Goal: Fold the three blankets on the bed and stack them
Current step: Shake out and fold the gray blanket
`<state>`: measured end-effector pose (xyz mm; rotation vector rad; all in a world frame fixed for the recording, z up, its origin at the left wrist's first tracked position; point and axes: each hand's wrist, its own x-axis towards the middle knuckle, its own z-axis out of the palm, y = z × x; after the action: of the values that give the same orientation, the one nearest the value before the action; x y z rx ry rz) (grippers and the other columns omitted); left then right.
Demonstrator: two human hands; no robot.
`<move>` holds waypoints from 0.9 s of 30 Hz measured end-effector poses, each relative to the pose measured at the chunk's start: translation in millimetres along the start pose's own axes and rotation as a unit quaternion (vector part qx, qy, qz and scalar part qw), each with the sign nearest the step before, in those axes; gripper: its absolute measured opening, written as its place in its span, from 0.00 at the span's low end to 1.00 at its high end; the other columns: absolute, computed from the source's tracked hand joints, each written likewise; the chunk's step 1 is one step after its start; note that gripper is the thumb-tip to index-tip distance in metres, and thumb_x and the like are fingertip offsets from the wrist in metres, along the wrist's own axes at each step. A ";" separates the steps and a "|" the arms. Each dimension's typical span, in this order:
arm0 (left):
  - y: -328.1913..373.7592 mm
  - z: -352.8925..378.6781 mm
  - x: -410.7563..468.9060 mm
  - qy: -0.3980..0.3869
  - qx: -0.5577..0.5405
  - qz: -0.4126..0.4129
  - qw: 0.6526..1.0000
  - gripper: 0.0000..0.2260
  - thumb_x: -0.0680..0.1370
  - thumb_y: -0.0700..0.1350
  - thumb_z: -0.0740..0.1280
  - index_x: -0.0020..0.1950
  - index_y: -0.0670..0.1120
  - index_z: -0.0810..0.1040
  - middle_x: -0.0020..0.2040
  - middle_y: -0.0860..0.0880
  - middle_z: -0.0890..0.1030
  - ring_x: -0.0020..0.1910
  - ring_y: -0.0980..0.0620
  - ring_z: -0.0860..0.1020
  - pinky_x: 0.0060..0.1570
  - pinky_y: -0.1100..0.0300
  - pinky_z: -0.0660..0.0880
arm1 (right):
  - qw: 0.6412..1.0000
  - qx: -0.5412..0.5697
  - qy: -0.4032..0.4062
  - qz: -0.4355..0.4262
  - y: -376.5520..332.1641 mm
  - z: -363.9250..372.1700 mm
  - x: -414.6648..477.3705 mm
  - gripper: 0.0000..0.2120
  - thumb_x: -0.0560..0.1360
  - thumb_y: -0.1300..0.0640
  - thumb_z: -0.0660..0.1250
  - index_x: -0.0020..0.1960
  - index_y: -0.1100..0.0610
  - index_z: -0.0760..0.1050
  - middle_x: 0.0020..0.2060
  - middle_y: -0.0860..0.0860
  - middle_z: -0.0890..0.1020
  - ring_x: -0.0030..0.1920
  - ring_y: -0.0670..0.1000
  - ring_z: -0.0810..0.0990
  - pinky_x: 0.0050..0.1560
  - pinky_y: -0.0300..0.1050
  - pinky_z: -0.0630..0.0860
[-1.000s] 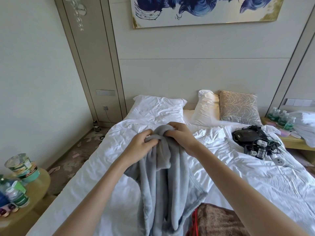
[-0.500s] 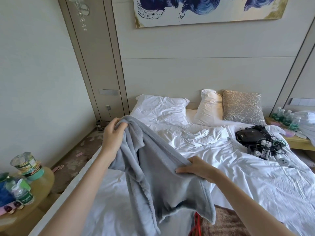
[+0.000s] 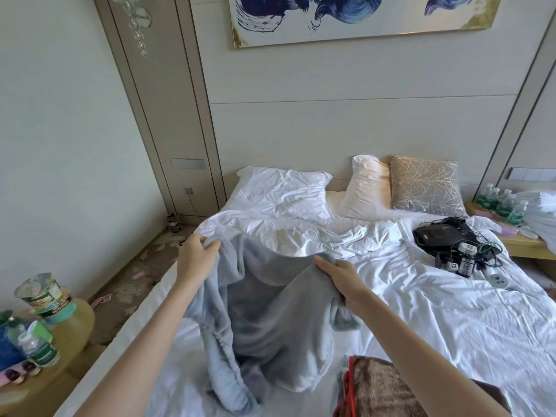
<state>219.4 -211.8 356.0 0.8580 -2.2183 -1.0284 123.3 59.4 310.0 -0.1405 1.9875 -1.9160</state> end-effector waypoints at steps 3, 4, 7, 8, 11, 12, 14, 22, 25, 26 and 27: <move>8.4 3.3 -9.6 -0.070 -0.051 0.001 0.996 0.16 0.75 0.42 0.69 0.32 0.45 0.64 0.29 0.49 0.64 0.30 0.51 0.62 0.30 0.56 0.57 | 0.998 -0.029 0.009 -0.058 -20.4 17.9 1.2 0.17 0.74 0.50 0.71 0.38 0.62 0.73 0.33 0.58 0.78 0.35 0.53 0.77 0.37 0.48 0.73; 13.1 4.9 -15.1 -0.094 -0.084 0.001 0.992 0.18 0.75 0.42 0.69 0.31 0.47 0.62 0.29 0.50 0.61 0.30 0.51 0.61 0.31 0.56 0.56 | 0.997 -0.030 0.000 -0.075 -26.2 24.9 0.4 0.17 0.74 0.50 0.72 0.38 0.63 0.73 0.33 0.58 0.77 0.35 0.53 0.76 0.38 0.48 0.73; 27.0 11.3 -31.1 -0.163 -0.153 0.016 0.975 0.14 0.77 0.44 0.69 0.34 0.44 0.69 0.31 0.48 0.65 0.34 0.52 0.65 0.34 0.58 0.60 | 0.994 -0.019 -0.015 -0.109 -39.2 43.2 -3.5 0.18 0.70 0.54 0.75 0.49 0.67 0.75 0.38 0.57 0.81 0.41 0.54 0.81 0.45 0.49 0.78; 31.0 11.7 -35.3 -0.189 -0.170 0.034 0.967 0.13 0.78 0.44 0.69 0.35 0.44 0.72 0.32 0.47 0.68 0.35 0.52 0.67 0.36 0.59 0.62 | 0.993 -0.011 -0.027 -0.111 -42.5 47.6 -5.5 0.21 0.70 0.54 0.76 0.55 0.64 0.74 0.42 0.56 0.83 0.43 0.53 0.83 0.49 0.49 0.80; 43.2 9.0 -44.4 -0.267 -0.164 0.118 0.942 0.11 0.79 0.45 0.69 0.36 0.45 0.78 0.34 0.51 0.75 0.37 0.57 0.73 0.40 0.62 0.67 | 0.983 -0.069 -0.098 -0.142 -52.0 51.1 -11.7 0.27 0.68 0.56 0.77 0.63 0.52 0.70 0.38 0.50 0.81 0.37 0.44 0.80 0.41 0.36 0.76; 47.2 8.1 -45.9 -0.279 -0.146 0.146 0.938 0.10 0.79 0.45 0.69 0.38 0.42 0.79 0.35 0.49 0.75 0.38 0.56 0.73 0.40 0.60 0.67 | 0.972 -0.114 -0.124 -0.164 -54.0 51.1 -12.7 0.25 0.69 0.57 0.77 0.63 0.51 0.72 0.32 0.47 0.77 0.32 0.40 0.76 0.37 0.32 0.72; 53.7 5.7 -47.4 -0.284 -0.115 0.189 0.933 0.09 0.78 0.45 0.70 0.41 0.41 0.80 0.37 0.46 0.77 0.39 0.55 0.73 0.42 0.59 0.67 | 0.949 -0.211 -0.135 -0.193 -57.7 52.2 -14.4 0.12 0.70 0.59 0.75 0.52 0.58 0.79 0.26 0.43 0.71 0.27 0.39 0.67 0.31 0.31 0.65; 40.5 -7.0 -37.2 -0.288 -0.034 0.167 0.942 0.10 0.72 0.51 0.76 0.34 0.51 0.79 0.30 0.56 0.75 0.30 0.61 0.71 0.34 0.66 0.65 | 0.971 -0.185 -0.065 -0.139 -63.3 30.2 -11.5 0.10 0.71 0.63 0.73 0.39 0.71 0.76 0.26 0.48 0.66 0.30 0.46 0.65 0.29 0.36 0.63; 32.4 -11.6 -35.2 -0.299 -0.037 0.134 0.944 0.19 0.73 0.50 0.75 0.26 0.53 0.71 0.24 0.58 0.68 0.24 0.62 0.66 0.26 0.69 0.60 | 0.987 -0.109 -0.023 -0.112 -63.7 19.1 -6.6 0.06 0.71 0.65 0.72 0.41 0.68 0.80 0.30 0.52 0.76 0.34 0.48 0.74 0.32 0.35 0.71; 31.3 -12.1 -35.3 -0.303 -0.047 0.118 0.944 0.20 0.74 0.50 0.75 0.27 0.51 0.69 0.24 0.57 0.66 0.24 0.61 0.65 0.25 0.68 0.60 | 0.991 -0.079 -0.006 -0.104 -63.8 17.4 -6.4 0.05 0.71 0.65 0.72 0.44 0.68 0.80 0.33 0.54 0.78 0.36 0.50 0.76 0.33 0.36 0.72; 31.4 -11.5 -35.8 -0.303 -0.063 0.101 0.945 0.20 0.74 0.50 0.74 0.29 0.49 0.68 0.24 0.57 0.65 0.24 0.60 0.64 0.24 0.67 0.60 | 0.994 -0.051 0.013 -0.097 -63.7 16.8 -6.7 0.05 0.72 0.65 0.71 0.46 0.66 0.80 0.35 0.55 0.78 0.38 0.51 0.77 0.34 0.37 0.73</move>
<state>240.6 -174.9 380.4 0.2565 -2.6238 -1.4533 123.3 41.3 373.7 -0.3486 2.1604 -1.9397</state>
